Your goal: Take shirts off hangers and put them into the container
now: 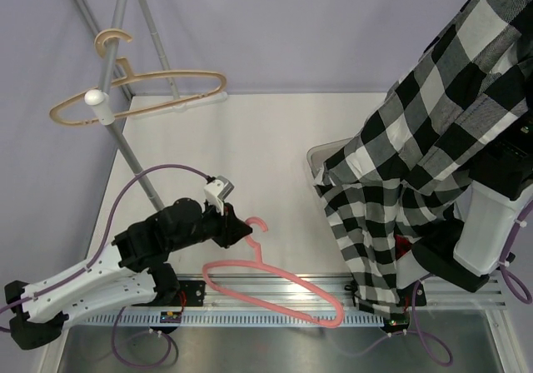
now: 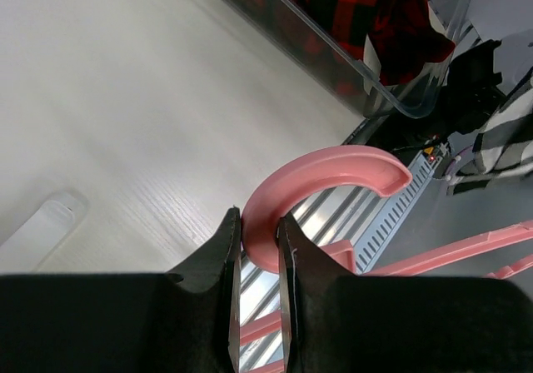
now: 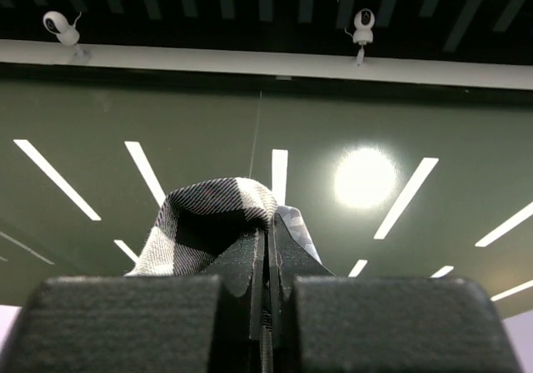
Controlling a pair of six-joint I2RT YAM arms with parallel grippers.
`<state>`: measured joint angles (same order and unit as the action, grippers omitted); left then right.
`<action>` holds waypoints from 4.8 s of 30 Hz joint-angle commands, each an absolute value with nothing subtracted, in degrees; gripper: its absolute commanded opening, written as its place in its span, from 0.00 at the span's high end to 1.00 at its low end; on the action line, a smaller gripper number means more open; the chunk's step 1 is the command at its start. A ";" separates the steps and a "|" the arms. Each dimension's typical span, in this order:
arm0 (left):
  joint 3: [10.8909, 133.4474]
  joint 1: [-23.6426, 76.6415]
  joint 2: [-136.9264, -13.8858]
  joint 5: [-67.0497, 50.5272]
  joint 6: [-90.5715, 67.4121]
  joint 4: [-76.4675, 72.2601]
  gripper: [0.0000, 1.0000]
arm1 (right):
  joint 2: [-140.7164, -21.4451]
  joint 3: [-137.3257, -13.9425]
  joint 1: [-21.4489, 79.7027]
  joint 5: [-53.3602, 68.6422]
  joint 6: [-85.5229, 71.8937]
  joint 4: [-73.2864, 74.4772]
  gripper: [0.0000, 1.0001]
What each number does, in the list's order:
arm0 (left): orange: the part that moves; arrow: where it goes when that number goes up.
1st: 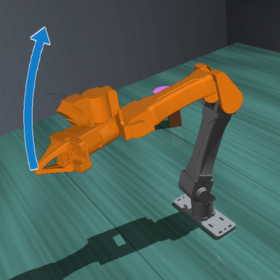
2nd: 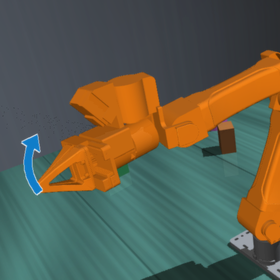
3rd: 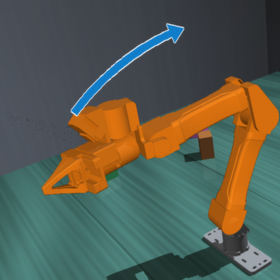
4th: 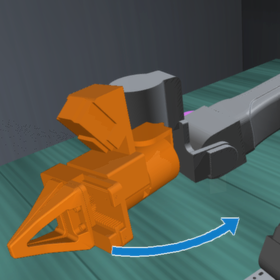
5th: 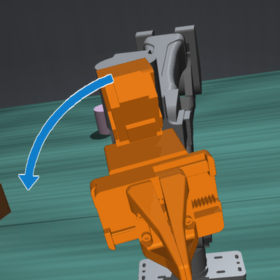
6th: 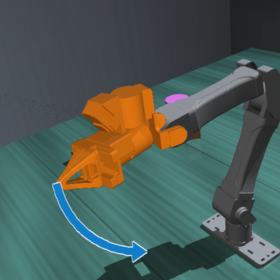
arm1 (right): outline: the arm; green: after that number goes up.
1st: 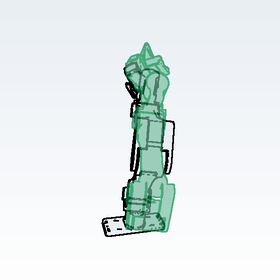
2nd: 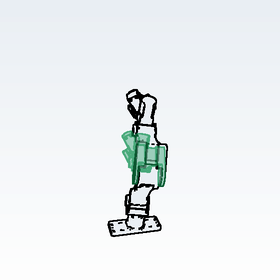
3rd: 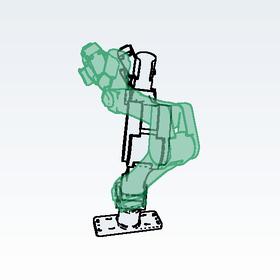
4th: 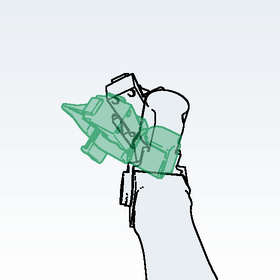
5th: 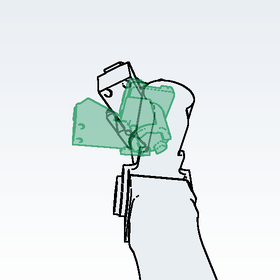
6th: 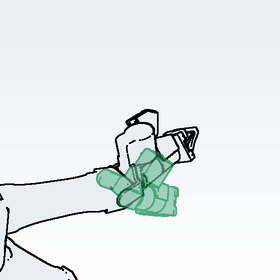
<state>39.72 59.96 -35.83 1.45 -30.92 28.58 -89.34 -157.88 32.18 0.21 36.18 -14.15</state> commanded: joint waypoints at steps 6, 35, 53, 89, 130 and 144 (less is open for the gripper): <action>38.76 59.85 -38.23 -5.01 -32.34 21.01 1.00 | -90.88 -158.56 29.98 2.55 40.34 -21.79 1.00; 38.32 59.85 -44.30 -10.98 -33.22 16.88 1.00 | -88.86 -152.23 0.45 -3.16 27.53 -27.07 1.00; 39.46 59.85 -46.49 -10.99 -30.76 17.75 1.00 | -88.77 -150.82 -22.50 -13.71 4.68 -26.81 1.00; 42.44 59.85 -45.26 -8.53 -32.96 13.44 1.00 | -68.57 -117.96 -13.01 14.24 -18.37 -4.58 1.00; 64.32 59.85 -44.46 -1.23 -26.81 25.66 1.00 | -32.69 -60.48 -11.95 5.44 -23.73 40.60 1.00; 67.67 59.85 -48.08 -2.55 -25.84 23.20 1.00 | -39.72 -42.11 -1.07 3.35 -33.04 34.20 1.00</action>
<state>65.23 59.94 -48.49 -2.37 -26.52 26.48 -37.82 -44.84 -4.49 5.23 -29.56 38.98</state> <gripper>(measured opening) 0.188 0.032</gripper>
